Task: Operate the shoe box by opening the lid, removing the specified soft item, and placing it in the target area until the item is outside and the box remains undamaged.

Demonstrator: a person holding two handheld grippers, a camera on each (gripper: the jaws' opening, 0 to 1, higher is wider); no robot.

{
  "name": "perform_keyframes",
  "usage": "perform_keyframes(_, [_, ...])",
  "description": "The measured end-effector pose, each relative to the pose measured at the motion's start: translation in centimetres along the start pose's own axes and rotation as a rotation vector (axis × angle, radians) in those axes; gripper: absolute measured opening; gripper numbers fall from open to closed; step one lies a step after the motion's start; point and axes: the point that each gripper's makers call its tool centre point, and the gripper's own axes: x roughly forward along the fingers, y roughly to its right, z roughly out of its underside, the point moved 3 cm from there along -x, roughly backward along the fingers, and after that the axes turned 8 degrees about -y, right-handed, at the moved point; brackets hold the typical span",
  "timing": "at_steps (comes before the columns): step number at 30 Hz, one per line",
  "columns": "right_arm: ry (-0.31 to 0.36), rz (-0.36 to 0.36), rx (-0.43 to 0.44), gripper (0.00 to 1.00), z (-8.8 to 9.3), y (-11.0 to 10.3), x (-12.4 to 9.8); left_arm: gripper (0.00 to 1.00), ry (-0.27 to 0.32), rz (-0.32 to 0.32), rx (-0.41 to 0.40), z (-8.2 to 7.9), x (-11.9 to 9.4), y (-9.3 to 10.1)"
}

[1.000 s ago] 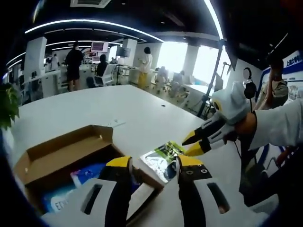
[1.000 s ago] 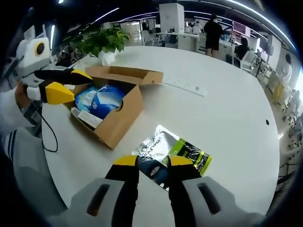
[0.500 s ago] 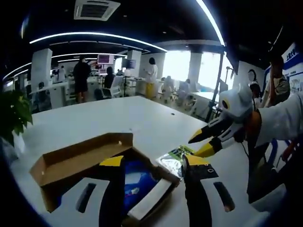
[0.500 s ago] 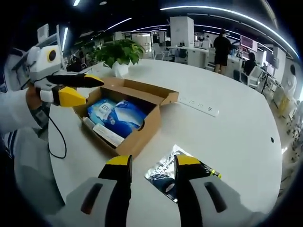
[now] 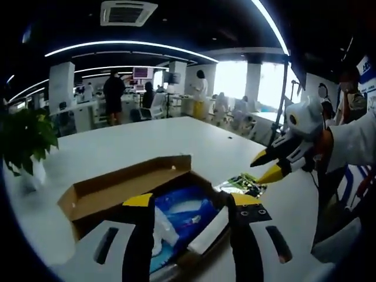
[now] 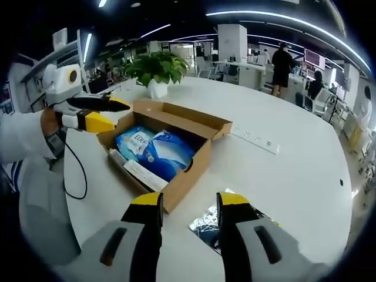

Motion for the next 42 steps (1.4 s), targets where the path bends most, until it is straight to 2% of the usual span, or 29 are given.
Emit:
perform_keyframes(11, [-0.009,-0.001,-0.034,0.32,-1.0,-0.6,0.7,0.46,-0.041,-0.016,-0.058,1.5,-0.1,-1.6])
perform_keyframes(18, [-0.026,0.004,-0.076,0.3,-1.6,-0.4,1.6,0.41,-0.073,-0.022,-0.128,2.6,0.4,-2.3])
perform_keyframes(22, [-0.035,0.003,-0.092,0.29,-2.1,-0.3,2.1,0.36,-0.091,-0.027,-0.147,3.1,0.6,-2.6])
perform_keyframes(33, [-0.05,-0.026,-0.159,0.27,-3.7,-0.9,4.4,0.33,-0.152,-0.037,-0.207,5.0,1.8,-2.8])
perform_keyframes(42, [-0.073,-0.037,-0.168,0.26,-3.7,-0.7,6.4,0.33,-0.199,-0.029,-0.24,6.1,3.1,-2.6])
